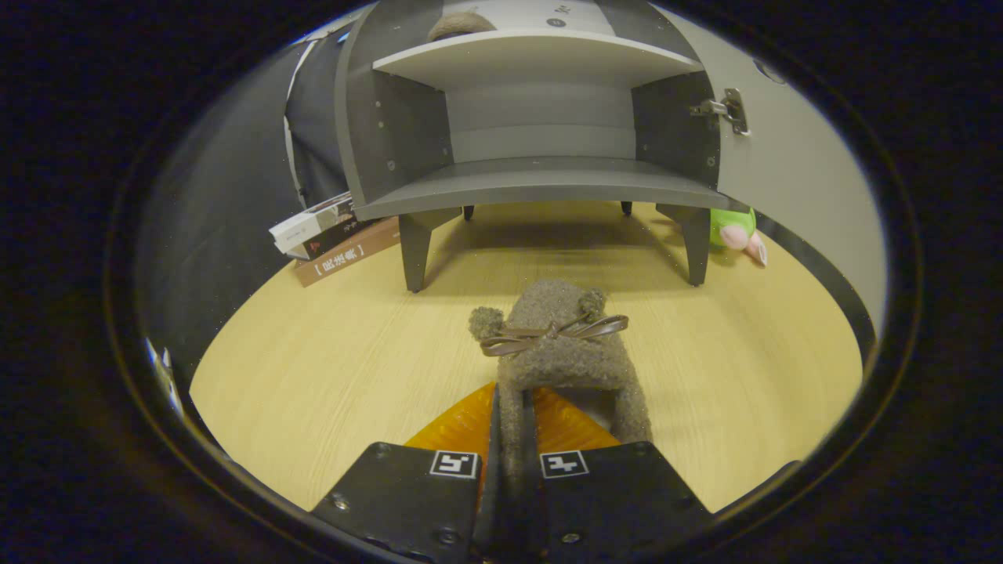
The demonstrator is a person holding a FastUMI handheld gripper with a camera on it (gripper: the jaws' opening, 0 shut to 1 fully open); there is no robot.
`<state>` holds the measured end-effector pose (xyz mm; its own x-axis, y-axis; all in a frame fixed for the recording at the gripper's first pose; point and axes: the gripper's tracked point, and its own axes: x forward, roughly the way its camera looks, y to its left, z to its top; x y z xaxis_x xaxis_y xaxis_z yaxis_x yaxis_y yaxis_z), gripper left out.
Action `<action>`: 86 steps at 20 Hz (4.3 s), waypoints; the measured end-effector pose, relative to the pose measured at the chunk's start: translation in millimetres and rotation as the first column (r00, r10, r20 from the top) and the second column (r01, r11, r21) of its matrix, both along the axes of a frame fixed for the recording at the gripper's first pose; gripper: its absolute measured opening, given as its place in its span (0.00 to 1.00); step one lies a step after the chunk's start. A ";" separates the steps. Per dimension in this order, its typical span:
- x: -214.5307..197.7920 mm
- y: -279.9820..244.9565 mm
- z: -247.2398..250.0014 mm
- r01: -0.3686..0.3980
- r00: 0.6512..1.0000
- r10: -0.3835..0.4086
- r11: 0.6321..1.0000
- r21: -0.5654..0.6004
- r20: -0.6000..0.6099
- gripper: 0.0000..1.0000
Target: Open the shoe cabinet door, grab the shoes and put them into the shoe cabinet, then close the shoe cabinet door.
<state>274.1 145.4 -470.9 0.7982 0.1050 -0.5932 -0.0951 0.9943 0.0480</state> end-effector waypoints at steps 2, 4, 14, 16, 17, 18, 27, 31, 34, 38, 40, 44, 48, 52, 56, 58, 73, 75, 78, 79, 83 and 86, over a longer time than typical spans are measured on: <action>-3.2 2.5 3.4 -0.012 1.000 0.012 1.000 0.017 0.013 0.12; -11.5 0.2 8.2 -0.032 0.999 0.032 0.999 0.038 0.012 0.11; -69.1 -10.7 68.5 -0.103 0.994 0.096 0.985 0.138 0.059 0.11; -83.2 -6.2 92.7 -0.129 0.989 0.116 0.981 0.148 0.092 0.10; -89.5 -4.6 104.6 -0.140 0.986 0.124 0.979 0.151 0.107 0.11; -95.0 -2.5 119.3 -0.151 0.983 0.132 0.976 0.156 0.125 0.10; -130.9 3.4 270.9 -0.205 0.919 0.166 0.976 0.074 0.357 0.10; -122.1 -10.9 336.2 -0.128 0.897 0.102 0.991 0.032 0.431 0.11; -95.9 -21.0 380.0 -0.081 0.879 0.058 0.996 0.029 0.472 0.10; -57.1 -39.2 429.9 0.036 0.838 0.008 0.997 -0.071 0.545 0.10; -41.5 -37.5 449.5 0.062 0.827 -0.005 0.995 -0.083 0.561 0.11; -17.9 -22.0 474.0 0.046 0.831 -0.004 0.997 -0.062 0.556 0.11; 25.2 -7.7 481.0 0.042 0.849 -0.014 0.998 -0.041 0.528 0.10; 90.5 -8.6 479.6 0.088 0.848 -0.040 0.994 -0.066 0.528 0.11; 164.0 -24.0 449.2 0.139 0.890 -0.064 0.981 -0.135 0.451 0.10; 197.3 -33.0 433.8 0.147 0.912 -0.069 0.975 -0.166 0.403 0.10; 281.5 -30.1 390.5 0.099 0.940 -0.024 0.974 -0.204 0.341 0.40; 276.0 -30.2 392.8 0.108 0.940 -0.036 0.975 -0.196 0.339 0.52; 264.4 -31.2 394.9 0.123 0.941 -0.055 0.975 -0.184 0.335 0.65; 259.3 -29.8 394.6 0.118 0.943 -0.054 0.977 -0.177 0.329 0.69; 233.2 -34.2 410.1 0.139 0.930 -0.064 0.973 -0.184 0.363 0.78; 204.0 -32.7 423.4 0.123 0.926 -0.049 0.977 -0.176 0.375 0.96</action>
